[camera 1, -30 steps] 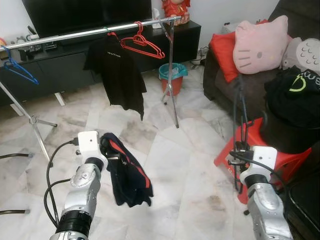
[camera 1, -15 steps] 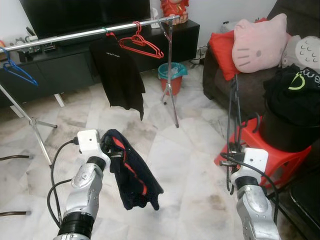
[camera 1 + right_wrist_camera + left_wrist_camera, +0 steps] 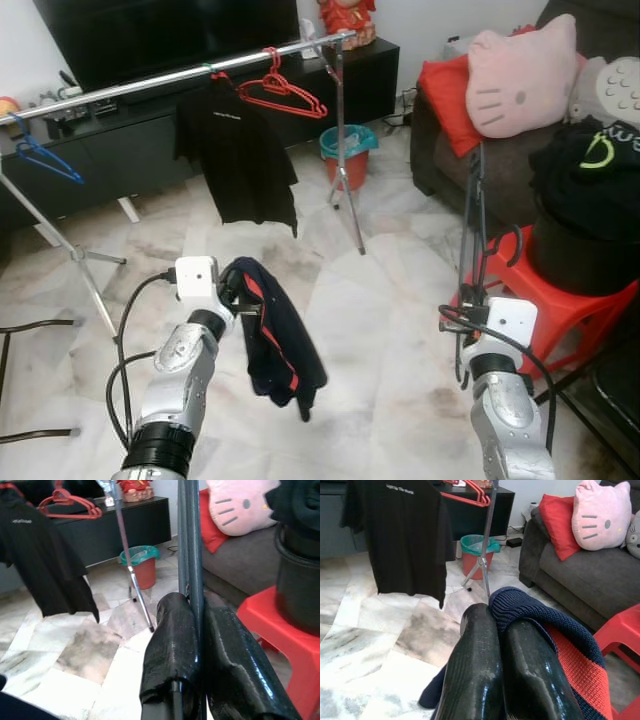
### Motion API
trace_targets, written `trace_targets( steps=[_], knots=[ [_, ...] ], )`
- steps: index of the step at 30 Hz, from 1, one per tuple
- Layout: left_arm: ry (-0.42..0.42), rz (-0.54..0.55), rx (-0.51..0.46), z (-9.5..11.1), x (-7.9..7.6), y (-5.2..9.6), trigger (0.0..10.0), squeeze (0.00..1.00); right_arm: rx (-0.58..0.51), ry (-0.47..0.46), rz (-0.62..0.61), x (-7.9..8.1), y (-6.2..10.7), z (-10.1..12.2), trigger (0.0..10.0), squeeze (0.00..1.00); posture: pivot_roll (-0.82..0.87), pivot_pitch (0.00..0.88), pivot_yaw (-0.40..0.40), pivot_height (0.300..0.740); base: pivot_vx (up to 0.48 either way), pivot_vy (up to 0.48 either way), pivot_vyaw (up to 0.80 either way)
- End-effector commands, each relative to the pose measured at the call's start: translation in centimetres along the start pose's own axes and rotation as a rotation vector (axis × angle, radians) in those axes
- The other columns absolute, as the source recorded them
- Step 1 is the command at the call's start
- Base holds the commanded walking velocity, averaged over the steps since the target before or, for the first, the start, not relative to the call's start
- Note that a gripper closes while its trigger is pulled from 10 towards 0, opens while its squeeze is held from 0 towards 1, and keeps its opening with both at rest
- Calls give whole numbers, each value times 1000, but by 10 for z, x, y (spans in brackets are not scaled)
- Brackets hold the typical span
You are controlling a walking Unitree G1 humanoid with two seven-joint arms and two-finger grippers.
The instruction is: Hang hanger
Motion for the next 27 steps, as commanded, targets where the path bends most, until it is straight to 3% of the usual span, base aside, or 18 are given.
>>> trace_targets(
  steps=[1, 6, 16, 19, 27],
  knots=[
    [-15, 4, -12, 5, 4, 1, 10000, 0, -12, -11, 21, 10, 0, 2, 10000, 0, -104, 0, 134, 740, 0, 296, 538],
    [-17, -12, 1, 2, -1, 1, 10000, 0, -12, -41, 20, 13, 0, 1, 10000, 0, -104, 0, 136, 740, 0, 305, 215],
    [-28, -19, 2, 3, -1, 0, 10000, 0, -10, -4, 49, 22, -2, 1, 10000, 0, -97, 0, 142, 740, 0, 315, 144],
    [-31, -16, 4, 3, 0, 0, 10000, 0, -7, -15, 42, 21, -2, 0, 10000, 0, -97, 0, 143, 740, 0, 315, 644],
    [-35, -21, 10, 2, -2, 0, 10000, 0, -9, -35, 20, 15, -2, 1, 10000, 0, -99, 0, 149, 740, 0, 315, 0]
  ],
)
Point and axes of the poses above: a point about 5 cm out from each wrist's last joint towards the gripper, its own y axis pointing back from the gripper into the wrist, its own z axis along the axis of the wrist's last joint, x = y × z, the point moved 5 cm from there along -y, pointing out of the wrist towards the gripper, and after that the axes turned 8 degrees about -y, right-handed, at the moved point
